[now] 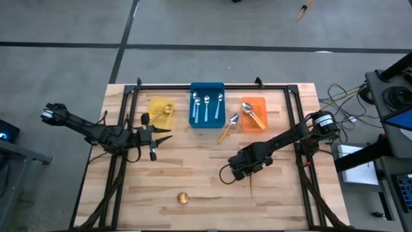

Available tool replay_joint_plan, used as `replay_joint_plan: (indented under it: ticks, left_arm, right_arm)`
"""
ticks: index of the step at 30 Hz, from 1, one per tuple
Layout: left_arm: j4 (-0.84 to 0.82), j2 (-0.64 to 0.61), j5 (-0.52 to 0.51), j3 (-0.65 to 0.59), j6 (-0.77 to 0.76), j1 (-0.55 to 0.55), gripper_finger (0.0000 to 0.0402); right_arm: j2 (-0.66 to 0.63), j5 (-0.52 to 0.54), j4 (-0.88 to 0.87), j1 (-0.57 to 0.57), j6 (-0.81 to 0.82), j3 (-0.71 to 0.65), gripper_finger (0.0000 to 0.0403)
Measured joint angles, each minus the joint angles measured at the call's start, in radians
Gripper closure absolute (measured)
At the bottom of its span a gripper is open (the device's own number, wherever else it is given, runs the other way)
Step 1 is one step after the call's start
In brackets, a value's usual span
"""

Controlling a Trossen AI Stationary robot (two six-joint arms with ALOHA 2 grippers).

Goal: Sort silverware by color (type)
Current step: Put the gold spoon into the yellow bin

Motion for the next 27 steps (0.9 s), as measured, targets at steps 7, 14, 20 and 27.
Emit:
replay_joint_plan:
  ticks: [7, 14, 20, 27]
  left_arm:
    - [0.002, 0.000, 0.000, 0.000, 0.000, 0.000, 0.0325]
    - [0.004, 0.000, 0.000, 0.001, 0.000, 0.000, 0.0325]
    - [0.018, 0.000, 0.000, 0.002, 0.000, 0.000, 0.0325]
    - [0.053, 0.009, 0.001, 0.002, -0.001, 0.000, 0.0325]
  right_arm:
    - [-0.001, -0.001, 0.007, -0.002, -0.031, -0.002, 0.0387]
    - [-0.015, 0.038, 0.017, -0.007, -0.141, 0.051, 0.0389]
    - [-0.041, 0.166, 0.030, -0.026, -0.236, 0.150, 0.0389]
    - [-0.053, 0.499, 0.223, -0.043, -0.445, 0.249, 0.0390]
